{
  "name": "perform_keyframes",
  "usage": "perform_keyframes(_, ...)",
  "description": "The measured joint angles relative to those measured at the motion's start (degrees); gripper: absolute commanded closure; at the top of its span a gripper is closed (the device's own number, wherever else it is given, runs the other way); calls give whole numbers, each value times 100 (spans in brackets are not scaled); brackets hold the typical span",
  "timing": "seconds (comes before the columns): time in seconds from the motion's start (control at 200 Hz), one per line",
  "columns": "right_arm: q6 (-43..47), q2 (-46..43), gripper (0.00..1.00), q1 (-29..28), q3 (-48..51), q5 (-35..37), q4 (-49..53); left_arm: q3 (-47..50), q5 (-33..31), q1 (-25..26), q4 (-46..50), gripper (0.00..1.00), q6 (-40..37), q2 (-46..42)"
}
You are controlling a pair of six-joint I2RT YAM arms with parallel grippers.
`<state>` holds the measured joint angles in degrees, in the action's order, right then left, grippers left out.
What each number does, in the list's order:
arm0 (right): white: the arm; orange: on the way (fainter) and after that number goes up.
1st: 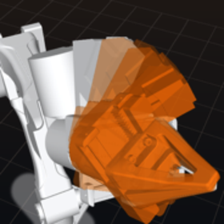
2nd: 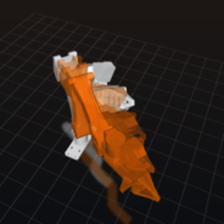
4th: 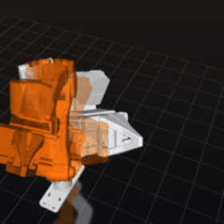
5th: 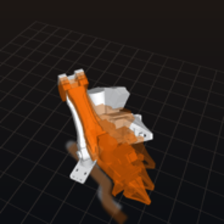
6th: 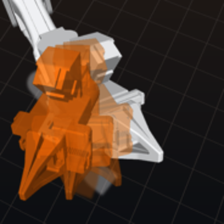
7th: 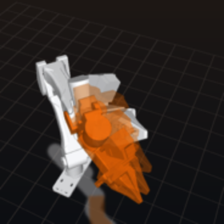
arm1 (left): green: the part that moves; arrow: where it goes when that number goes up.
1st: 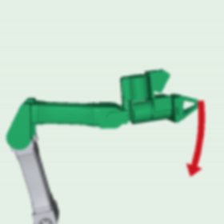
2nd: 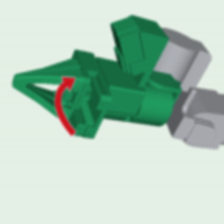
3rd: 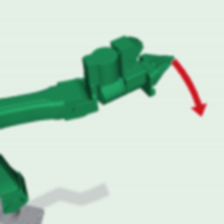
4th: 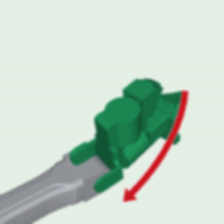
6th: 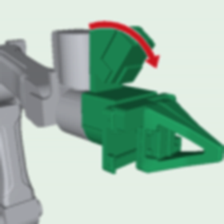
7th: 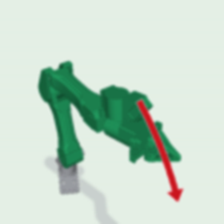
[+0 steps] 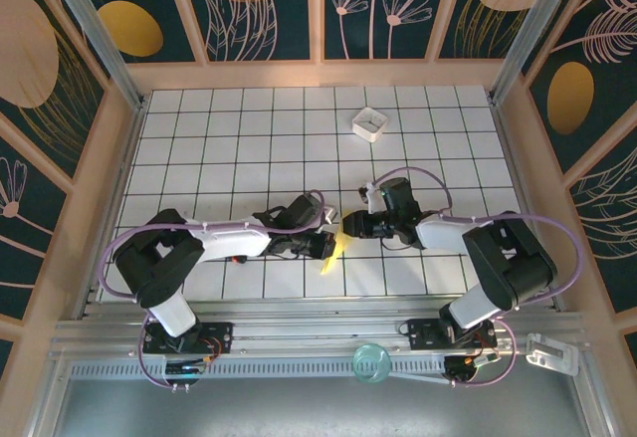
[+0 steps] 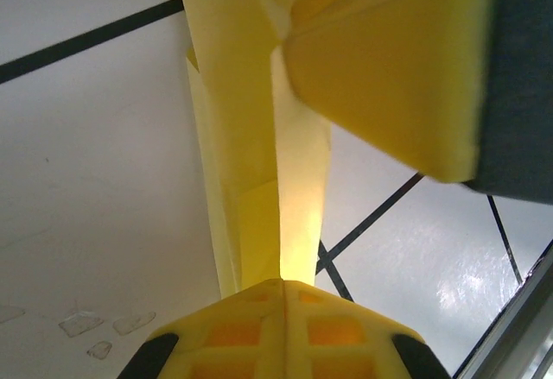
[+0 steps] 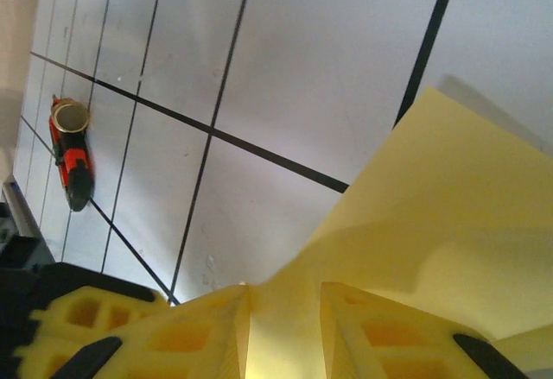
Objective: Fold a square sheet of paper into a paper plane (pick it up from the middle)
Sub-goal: Perform the fifth fold on the wing at the bottom-center of the table.
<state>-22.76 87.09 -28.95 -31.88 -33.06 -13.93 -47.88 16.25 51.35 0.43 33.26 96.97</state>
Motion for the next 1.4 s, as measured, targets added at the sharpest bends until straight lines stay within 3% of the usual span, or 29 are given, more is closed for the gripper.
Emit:
perform_keyframes(0.475,103,-461,71,4,68,0,153,114,286,-103,-328,100,44,297)
perform_keyframes(0.876,-243,-614,80,-192,356,2,105,151,417,-168,-455,100,87,352)
perform_keyframes(1.401,-616,50,81,-417,256,157,-31,151,428,-181,-483,100,87,400)
